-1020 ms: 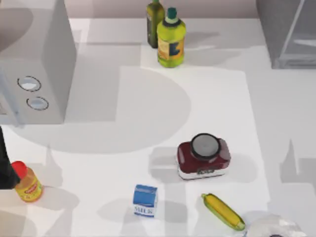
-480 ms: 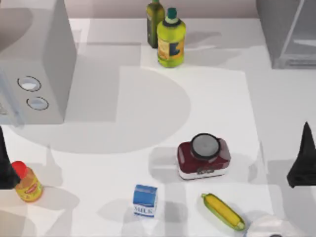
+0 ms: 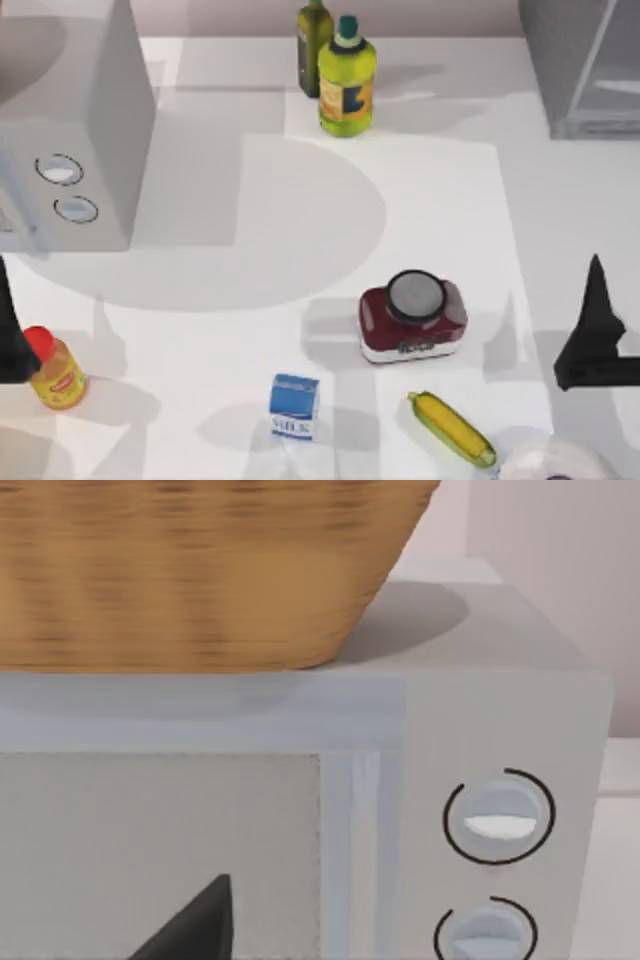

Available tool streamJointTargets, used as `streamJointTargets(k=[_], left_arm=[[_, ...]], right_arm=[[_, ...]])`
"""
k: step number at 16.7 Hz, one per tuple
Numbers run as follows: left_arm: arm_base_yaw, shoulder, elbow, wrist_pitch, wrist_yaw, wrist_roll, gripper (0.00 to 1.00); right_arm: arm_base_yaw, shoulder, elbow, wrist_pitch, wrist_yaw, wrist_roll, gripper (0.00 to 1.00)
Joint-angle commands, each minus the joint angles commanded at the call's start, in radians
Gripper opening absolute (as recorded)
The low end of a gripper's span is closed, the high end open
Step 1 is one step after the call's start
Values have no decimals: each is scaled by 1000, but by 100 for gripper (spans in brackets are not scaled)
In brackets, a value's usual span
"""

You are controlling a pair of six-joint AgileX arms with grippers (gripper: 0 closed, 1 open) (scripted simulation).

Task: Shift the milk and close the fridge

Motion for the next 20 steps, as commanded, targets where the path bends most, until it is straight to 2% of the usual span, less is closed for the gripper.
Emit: streamJointTargets(k=[4, 8, 12, 20], left_arm=[[0, 0, 0, 0, 0, 0, 100], [0, 0, 0, 0, 0, 0, 100], [0, 0, 0, 0, 0, 0, 100], [0, 0, 0, 0, 0, 0, 100]], right_arm=[[5, 22, 20, -32, 3, 30, 100], [57, 164, 158, -199, 34, 206, 100], [144, 399, 387, -474, 84, 496, 100], [359, 989, 959, -1163, 208, 1221, 100]])
